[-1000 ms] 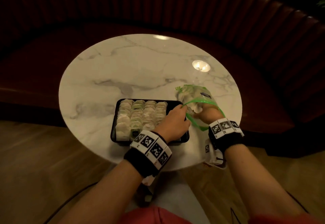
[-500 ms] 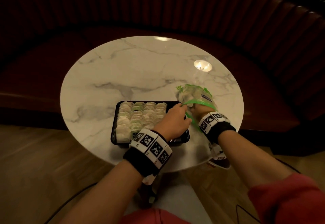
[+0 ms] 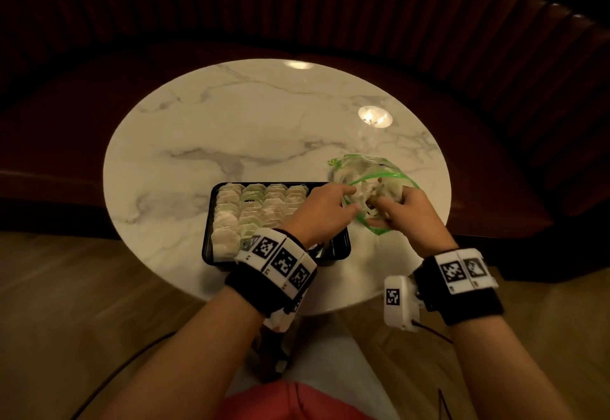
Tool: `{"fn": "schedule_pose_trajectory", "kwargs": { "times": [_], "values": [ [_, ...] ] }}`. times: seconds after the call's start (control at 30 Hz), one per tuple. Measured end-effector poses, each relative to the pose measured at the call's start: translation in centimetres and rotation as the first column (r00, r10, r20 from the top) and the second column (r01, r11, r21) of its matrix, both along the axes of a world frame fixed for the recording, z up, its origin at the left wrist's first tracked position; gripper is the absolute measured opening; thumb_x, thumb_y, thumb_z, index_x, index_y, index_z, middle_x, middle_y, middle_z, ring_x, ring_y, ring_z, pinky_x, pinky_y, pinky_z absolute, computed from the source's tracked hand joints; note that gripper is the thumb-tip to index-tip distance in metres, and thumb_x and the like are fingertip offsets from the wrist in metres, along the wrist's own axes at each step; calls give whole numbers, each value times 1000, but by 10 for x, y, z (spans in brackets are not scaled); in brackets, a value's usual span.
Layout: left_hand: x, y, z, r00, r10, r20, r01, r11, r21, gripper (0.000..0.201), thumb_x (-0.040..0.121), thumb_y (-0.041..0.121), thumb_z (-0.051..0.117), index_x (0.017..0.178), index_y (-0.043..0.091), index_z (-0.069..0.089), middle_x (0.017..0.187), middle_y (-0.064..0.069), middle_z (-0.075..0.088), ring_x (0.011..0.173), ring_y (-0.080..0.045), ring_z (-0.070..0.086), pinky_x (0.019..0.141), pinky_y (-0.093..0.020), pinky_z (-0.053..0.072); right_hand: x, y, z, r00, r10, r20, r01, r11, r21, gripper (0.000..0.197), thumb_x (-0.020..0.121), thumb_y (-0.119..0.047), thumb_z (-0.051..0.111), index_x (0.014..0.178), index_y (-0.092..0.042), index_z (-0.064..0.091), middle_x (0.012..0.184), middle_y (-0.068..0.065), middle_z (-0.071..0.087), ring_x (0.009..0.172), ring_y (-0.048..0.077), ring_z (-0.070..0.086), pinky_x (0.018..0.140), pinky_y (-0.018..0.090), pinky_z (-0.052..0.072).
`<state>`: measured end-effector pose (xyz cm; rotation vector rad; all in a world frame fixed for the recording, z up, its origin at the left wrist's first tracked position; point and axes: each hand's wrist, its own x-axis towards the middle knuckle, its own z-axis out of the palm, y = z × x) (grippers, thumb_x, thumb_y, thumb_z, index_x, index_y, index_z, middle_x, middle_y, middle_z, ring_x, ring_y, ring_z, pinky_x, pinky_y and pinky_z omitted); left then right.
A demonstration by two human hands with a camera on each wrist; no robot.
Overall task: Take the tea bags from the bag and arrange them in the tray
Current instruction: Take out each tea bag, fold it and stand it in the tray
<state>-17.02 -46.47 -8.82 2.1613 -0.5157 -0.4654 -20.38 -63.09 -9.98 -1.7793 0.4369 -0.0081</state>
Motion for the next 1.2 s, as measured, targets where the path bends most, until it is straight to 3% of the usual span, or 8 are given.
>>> {"fn": "schedule_pose_trajectory", "kwargs": {
  "times": [0.07, 0.2, 0.43, 0.53, 0.7, 0.87, 0.97, 1.2],
  "values": [
    [2, 3, 3, 1000, 25, -6, -25, 999, -26, 42, 99, 22, 52, 141, 17, 51, 137, -6, 56, 119, -17, 55, 85, -15, 36, -13, 4, 11, 1000, -8, 29, 3, 987, 162, 17, 92, 3, 57, 106, -2, 65, 99, 12, 73, 88, 23, 72, 75, 33, 61],
    [5, 9, 3, 998, 55, -23, -57, 989, -134, 34, 98, 18, 51, 130, 21, 61, 138, -1, 57, 122, -16, 56, 102, -31, 44, -28, 6, 29, 993, -111, 31, 93, 926, 365, 17, 91, 0, 60, 107, 1, 64, 100, 14, 74, 87, 24, 73, 68, 24, 60],
    [1, 17, 13, 979, 175, -107, -200, 929, -311, 31, 103, 33, 44, 122, 18, 64, 121, -1, 65, 114, -16, 59, 102, -36, 45, -31, 23, 60, 982, -132, 134, 53, 878, 476, 9, 91, -1, 59, 96, 1, 66, 93, 8, 75, 88, 20, 73, 72, 27, 61],
    [-5, 21, 25, 940, 128, -315, -279, 820, -500, 39, 104, 46, 34, 116, 20, 62, 111, 2, 68, 104, -15, 65, 92, -33, 51, -25, 38, 67, 987, -39, 155, -49, 850, 524, 15, 90, -2, 59, 102, 3, 65, 96, 10, 75, 86, 20, 73, 69, 25, 60],
    [-11, 42, 30, 751, -50, -659, -516, 579, -632, 70, 96, 66, 27, 109, 13, 70, 101, -11, 73, 85, -23, 68, 80, -37, 57, -12, 71, 72, 978, 175, 111, -205, 743, 637, 37, 79, -7, 63, 112, 9, 59, 103, 19, 70, 86, 24, 71, 58, 22, 58],
    [-12, 74, 24, 691, -175, -701, -598, 406, -691, 73, 94, 64, 36, 128, 5, 61, 123, -18, 65, 105, -28, 64, 97, -42, 49, 2, 101, 73, 955, 290, 63, -276, 792, 545, 19, 85, -3, 62, 103, 3, 63, 95, 15, 70, 76, 23, 70, 57, 26, 59],
    [-12, 86, 26, 693, -198, -694, -616, 337, -712, 63, 93, 54, 47, 129, 4, 60, 125, -18, 64, 109, -27, 64, 99, -47, 46, 10, 117, 69, 958, 277, 79, -284, 864, 415, 33, 91, -4, 61, 122, -5, 52, 107, 12, 69, 88, 25, 71, 63, 34, 61],
    [-9, 95, 19, 673, -7, -739, -704, 300, -644, 41, 92, 31, 62, 124, 5, 63, 114, -16, 69, 94, -22, 71, 72, -39, 61, 17, 148, 64, 927, 374, 24, -375, 924, 73, 49, 88, -24, 69, 121, -11, 36, 109, 13, 64, 99, 25, 69, 86, 52, 56]
  ]
}}
